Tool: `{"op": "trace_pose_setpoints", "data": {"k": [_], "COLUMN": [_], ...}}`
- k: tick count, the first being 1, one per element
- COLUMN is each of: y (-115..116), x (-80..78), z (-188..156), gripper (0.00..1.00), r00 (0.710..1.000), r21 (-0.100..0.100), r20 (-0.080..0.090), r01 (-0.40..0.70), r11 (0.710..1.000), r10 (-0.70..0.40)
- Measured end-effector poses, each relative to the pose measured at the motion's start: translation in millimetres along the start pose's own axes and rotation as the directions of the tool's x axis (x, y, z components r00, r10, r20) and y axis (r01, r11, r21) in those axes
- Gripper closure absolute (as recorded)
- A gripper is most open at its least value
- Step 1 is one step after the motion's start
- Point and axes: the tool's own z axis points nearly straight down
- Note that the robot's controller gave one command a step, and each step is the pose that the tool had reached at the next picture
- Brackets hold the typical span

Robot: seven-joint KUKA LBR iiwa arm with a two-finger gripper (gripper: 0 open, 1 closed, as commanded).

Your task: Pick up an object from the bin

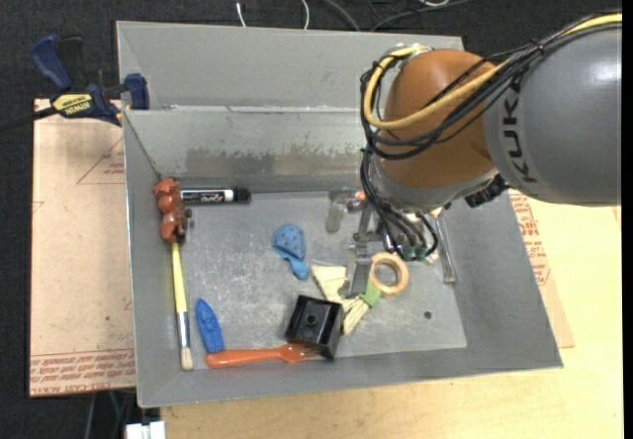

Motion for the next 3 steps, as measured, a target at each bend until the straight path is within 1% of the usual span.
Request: {"op": "trace_pose_setpoints", "data": {"k": [1,2,3], "y": [0,-37,-64], "x": [-1.6,4.8,8.8], "z": [-3,72,129], "gripper": [0.0,0.0,0.0], "r00": [1.0,0.993,0.984], "r21": [0.0,0.0,0.0], "r20": [0.007,0.01,0.019], "r01": [-0.002,0.115,0.18], "r11": [1.0,0.993,0.984], "r10": [0.002,-0.115,-0.18]}}
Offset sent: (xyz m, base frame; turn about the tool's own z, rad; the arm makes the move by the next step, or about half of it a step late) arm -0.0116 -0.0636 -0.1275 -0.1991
